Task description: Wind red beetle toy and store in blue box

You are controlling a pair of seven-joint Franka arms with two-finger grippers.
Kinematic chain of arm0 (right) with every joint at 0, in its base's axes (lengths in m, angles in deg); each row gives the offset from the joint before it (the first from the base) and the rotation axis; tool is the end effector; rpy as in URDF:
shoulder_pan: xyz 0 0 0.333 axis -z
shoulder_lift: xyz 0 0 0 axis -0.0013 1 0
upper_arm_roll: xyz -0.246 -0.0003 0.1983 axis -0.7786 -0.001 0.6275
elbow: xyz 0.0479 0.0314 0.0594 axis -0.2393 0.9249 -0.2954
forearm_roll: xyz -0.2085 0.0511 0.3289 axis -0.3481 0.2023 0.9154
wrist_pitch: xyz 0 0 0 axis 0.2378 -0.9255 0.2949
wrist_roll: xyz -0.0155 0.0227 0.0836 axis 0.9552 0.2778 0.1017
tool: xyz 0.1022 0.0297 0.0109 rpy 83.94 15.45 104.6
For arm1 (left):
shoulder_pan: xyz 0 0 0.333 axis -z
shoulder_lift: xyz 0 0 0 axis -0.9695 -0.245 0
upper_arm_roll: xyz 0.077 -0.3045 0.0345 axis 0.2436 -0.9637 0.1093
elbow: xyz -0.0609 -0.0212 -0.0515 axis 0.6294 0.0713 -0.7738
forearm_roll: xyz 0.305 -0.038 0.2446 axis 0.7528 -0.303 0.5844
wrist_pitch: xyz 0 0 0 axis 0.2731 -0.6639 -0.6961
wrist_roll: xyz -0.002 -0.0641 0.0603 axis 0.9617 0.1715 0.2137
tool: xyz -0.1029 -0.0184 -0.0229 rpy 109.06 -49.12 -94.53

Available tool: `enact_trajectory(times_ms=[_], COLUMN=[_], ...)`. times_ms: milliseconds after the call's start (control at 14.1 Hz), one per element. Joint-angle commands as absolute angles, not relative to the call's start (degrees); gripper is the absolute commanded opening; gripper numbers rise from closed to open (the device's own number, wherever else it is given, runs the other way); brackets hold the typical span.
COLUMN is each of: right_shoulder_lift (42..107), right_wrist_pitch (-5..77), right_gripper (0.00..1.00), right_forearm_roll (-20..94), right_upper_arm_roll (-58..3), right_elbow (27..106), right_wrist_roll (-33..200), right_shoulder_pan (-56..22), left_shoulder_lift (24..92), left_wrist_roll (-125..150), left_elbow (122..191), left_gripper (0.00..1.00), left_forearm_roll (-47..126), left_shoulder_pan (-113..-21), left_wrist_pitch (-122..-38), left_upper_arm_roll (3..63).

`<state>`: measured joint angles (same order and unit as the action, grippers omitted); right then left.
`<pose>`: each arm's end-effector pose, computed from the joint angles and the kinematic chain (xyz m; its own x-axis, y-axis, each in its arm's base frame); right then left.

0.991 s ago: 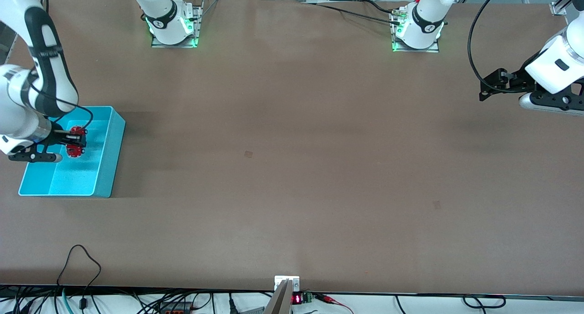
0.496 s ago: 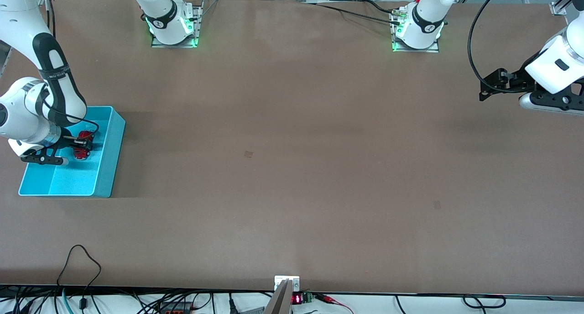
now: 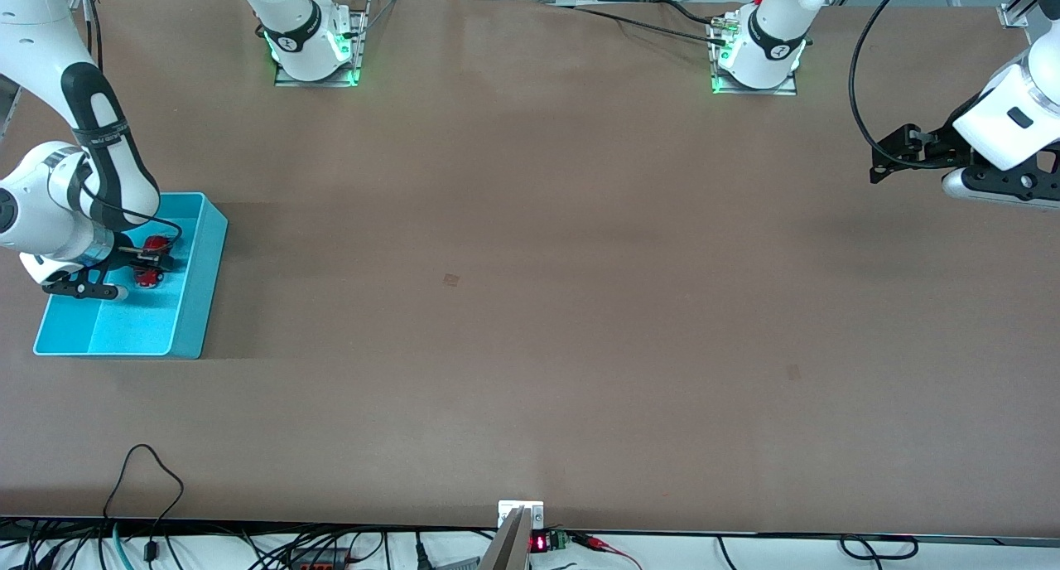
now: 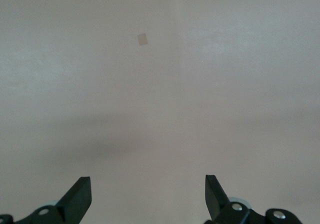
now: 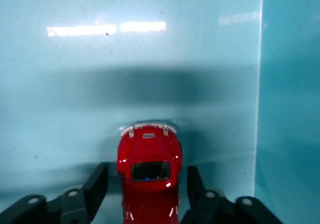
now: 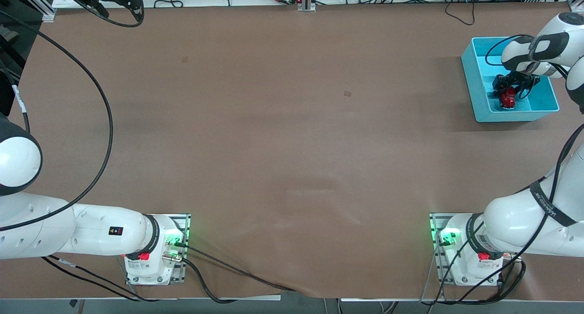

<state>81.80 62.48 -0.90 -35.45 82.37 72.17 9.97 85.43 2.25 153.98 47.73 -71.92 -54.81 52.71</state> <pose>0.5546 -0.2336 0.1896 0.9932 -0.0827 -0.0824 -0.0736 -0.9915 0.1075 0.5448 -0.0229 0.5892 0.9929 -0.1078 -0.0502 -0.1071 -0.9941 0.0169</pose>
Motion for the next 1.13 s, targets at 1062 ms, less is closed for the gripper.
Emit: enact_trajectory(times_ms=[1062], right_shoulder_lift=[58.35], right_wrist_pitch=[7.76], right_gripper=[1.0], right_forearm_roll=[-0.69], right_upper_arm_roll=[-22.21], right_elbow=[52.69], right_wrist_roll=[76.68], right_shoulder_pan=[6.58], left_shoulder_lift=[85.4], left_wrist_roll=[2.3], left_elbow=[153.08], left_gripper=[1.0], left_forearm_roll=[46.34], left_shoulder_pan=[-71.68], left_wrist_pitch=[-53.89], left_upper_arm_roll=[52.97])
